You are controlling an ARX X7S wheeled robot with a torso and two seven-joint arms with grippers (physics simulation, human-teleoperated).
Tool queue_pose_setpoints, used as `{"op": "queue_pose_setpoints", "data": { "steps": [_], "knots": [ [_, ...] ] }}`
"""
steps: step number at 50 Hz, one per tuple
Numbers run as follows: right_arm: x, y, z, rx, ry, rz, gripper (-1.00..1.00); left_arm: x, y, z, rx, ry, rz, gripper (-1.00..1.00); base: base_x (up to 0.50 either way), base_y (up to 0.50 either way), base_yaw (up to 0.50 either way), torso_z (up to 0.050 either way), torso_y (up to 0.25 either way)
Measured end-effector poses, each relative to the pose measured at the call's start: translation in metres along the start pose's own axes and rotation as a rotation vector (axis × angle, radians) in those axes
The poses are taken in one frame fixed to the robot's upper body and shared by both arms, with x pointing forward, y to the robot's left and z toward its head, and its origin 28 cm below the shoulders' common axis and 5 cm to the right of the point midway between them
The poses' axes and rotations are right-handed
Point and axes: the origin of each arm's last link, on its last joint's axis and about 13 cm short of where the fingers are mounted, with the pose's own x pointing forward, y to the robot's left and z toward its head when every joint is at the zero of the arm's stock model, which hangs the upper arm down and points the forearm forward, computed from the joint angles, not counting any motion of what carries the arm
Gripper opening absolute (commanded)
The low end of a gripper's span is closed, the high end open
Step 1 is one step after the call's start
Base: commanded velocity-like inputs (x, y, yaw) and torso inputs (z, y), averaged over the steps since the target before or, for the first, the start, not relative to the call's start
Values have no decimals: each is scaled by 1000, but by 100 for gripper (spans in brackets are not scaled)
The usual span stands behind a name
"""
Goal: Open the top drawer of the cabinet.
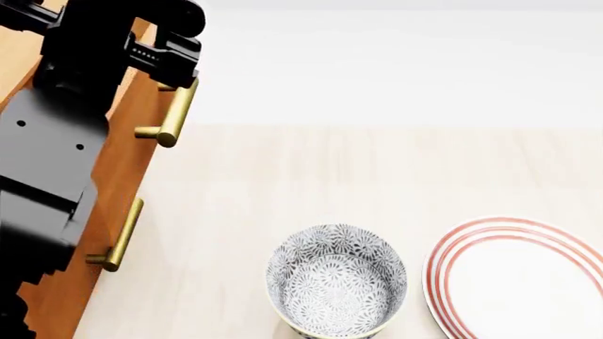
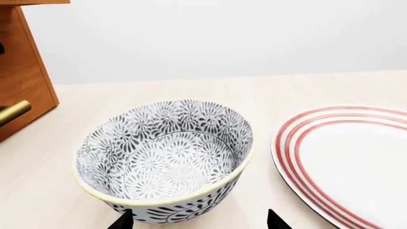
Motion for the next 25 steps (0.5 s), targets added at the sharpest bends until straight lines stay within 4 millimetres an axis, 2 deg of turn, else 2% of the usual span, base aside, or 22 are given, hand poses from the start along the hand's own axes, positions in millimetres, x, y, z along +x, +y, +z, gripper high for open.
{"op": "queue_pose_setpoints", "data": {
  "steps": [25],
  "knots": [
    [1,-1,0,3,0,-3,100,12,6,10,-221,96,24,100,0,0,0,0,0]
  ]
}}
